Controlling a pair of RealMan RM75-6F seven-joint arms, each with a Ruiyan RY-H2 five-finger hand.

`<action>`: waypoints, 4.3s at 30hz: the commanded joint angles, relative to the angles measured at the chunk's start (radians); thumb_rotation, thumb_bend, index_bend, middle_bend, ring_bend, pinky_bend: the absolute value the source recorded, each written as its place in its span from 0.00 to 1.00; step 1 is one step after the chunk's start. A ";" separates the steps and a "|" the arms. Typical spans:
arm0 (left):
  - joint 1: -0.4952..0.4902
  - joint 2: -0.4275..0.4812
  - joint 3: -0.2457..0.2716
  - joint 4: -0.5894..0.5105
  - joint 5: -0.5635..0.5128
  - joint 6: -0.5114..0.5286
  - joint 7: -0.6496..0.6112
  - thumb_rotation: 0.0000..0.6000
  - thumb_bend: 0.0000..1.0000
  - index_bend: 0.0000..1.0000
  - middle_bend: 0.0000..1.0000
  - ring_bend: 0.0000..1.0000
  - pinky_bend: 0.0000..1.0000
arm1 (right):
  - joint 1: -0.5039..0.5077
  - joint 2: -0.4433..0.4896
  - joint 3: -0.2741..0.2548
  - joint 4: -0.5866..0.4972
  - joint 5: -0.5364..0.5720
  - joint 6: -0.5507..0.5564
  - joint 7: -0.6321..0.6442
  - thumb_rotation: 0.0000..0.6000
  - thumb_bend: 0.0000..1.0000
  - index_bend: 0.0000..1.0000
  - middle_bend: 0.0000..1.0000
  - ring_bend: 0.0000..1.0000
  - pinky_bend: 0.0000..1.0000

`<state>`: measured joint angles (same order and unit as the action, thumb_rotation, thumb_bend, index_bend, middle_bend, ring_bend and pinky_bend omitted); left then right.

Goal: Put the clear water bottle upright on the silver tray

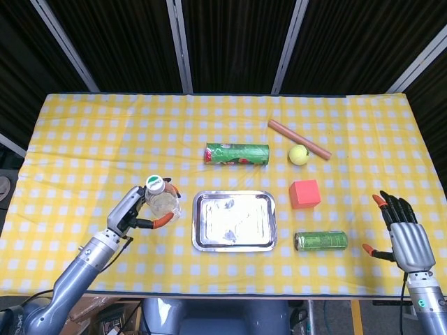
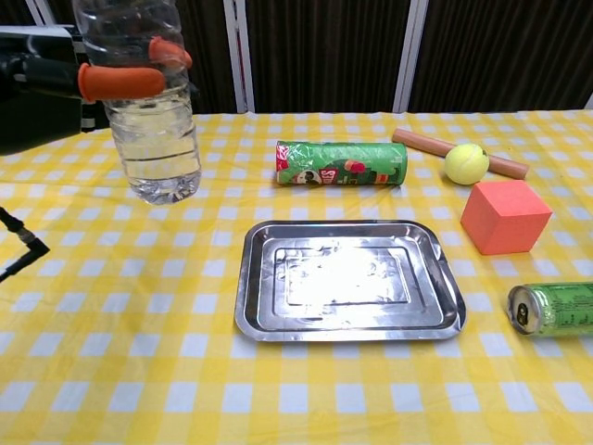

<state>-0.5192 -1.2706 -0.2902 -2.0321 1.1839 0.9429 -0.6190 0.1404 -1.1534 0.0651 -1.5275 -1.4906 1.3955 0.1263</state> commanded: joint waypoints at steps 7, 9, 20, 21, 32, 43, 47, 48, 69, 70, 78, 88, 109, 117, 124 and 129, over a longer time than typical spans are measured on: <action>-0.161 -0.248 -0.026 0.005 -0.229 0.045 0.316 1.00 0.47 0.59 0.57 0.09 0.05 | 0.003 0.000 -0.001 0.009 -0.002 -0.005 0.010 1.00 0.05 0.01 0.00 0.00 0.00; -0.195 -0.303 -0.051 0.000 -0.286 0.060 0.350 1.00 0.47 0.59 0.58 0.09 0.05 | 0.004 0.000 -0.001 0.011 -0.001 -0.007 0.010 1.00 0.05 0.01 0.00 0.00 0.00; -0.180 -0.304 -0.039 -0.068 -0.313 0.092 0.381 1.00 0.47 0.59 0.57 0.09 0.05 | 0.001 0.002 -0.003 0.007 -0.008 0.004 0.016 1.00 0.05 0.01 0.00 0.00 0.00; -0.154 -0.265 -0.027 -0.082 -0.290 0.100 0.372 1.00 0.47 0.59 0.57 0.09 0.05 | 0.001 0.004 -0.003 0.005 -0.010 0.005 0.015 1.00 0.05 0.01 0.00 0.00 0.00; 0.142 0.191 0.027 -0.073 -0.001 0.139 0.047 1.00 0.47 0.59 0.57 0.09 0.05 | 0.002 -0.002 -0.006 -0.005 -0.009 0.002 -0.009 1.00 0.05 0.01 0.00 0.00 0.00; 0.193 0.256 0.080 0.071 0.192 0.120 -0.211 1.00 0.47 0.59 0.57 0.09 0.05 | 0.012 -0.016 -0.007 -0.007 -0.007 -0.014 -0.036 1.00 0.05 0.01 0.00 0.00 0.00; 0.151 0.177 0.085 0.075 0.176 0.094 -0.139 1.00 0.47 0.59 0.57 0.09 0.05 | 0.015 -0.016 -0.004 -0.001 0.001 -0.020 -0.027 1.00 0.05 0.01 0.00 0.00 0.00; 0.134 0.149 0.082 0.070 0.162 0.084 -0.113 1.00 0.47 0.59 0.57 0.09 0.05 | 0.015 -0.015 -0.003 0.001 0.002 -0.020 -0.024 1.00 0.05 0.01 0.00 0.00 0.00; -0.222 -0.536 -0.048 0.272 -0.309 0.100 0.475 1.00 0.48 0.59 0.55 0.09 0.05 | 0.013 -0.010 -0.006 0.022 0.008 -0.026 0.019 1.00 0.05 0.01 0.00 0.00 0.00; -0.233 -0.567 -0.050 0.322 -0.318 0.086 0.468 1.00 0.48 0.59 0.55 0.09 0.05 | 0.013 -0.009 -0.004 0.024 0.010 -0.026 0.024 1.00 0.05 0.01 0.00 0.00 0.00; -0.256 -0.653 -0.062 0.498 -0.285 0.018 0.407 1.00 0.48 0.58 0.55 0.09 0.05 | 0.019 -0.014 -0.001 0.046 0.025 -0.047 0.044 1.00 0.05 0.01 0.00 0.00 0.00; -0.272 -0.690 -0.066 0.598 -0.242 -0.088 0.333 1.00 0.45 0.57 0.52 0.09 0.07 | 0.022 -0.019 0.000 0.055 0.027 -0.051 0.049 1.00 0.05 0.01 0.00 0.00 0.00; -0.188 -0.571 0.012 0.575 -0.036 -0.155 0.138 1.00 0.25 0.15 0.23 0.00 0.01 | 0.018 -0.011 -0.003 0.041 0.027 -0.050 0.047 1.00 0.05 0.01 0.00 0.00 0.00; -0.183 -0.546 0.035 0.585 0.042 -0.162 0.084 1.00 0.18 0.11 0.18 0.00 0.00 | 0.020 -0.011 -0.003 0.037 0.032 -0.056 0.038 1.00 0.05 0.01 0.00 0.00 0.00; -0.139 -0.411 0.093 0.449 0.130 -0.135 0.064 1.00 0.18 0.06 0.15 0.00 0.00 | 0.018 -0.008 -0.003 0.034 0.032 -0.052 0.042 1.00 0.05 0.01 0.00 0.00 0.00; -0.017 -0.203 0.167 0.305 0.213 0.003 0.040 1.00 0.18 0.12 0.16 0.00 0.00 | 0.015 -0.005 -0.004 0.027 0.022 -0.042 0.047 1.00 0.05 0.01 0.00 0.00 0.00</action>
<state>-0.6147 -1.5895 -0.1755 -1.6417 1.3389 0.8575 -0.5623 0.1556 -1.1588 0.0607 -1.5004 -1.4684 1.3531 0.1728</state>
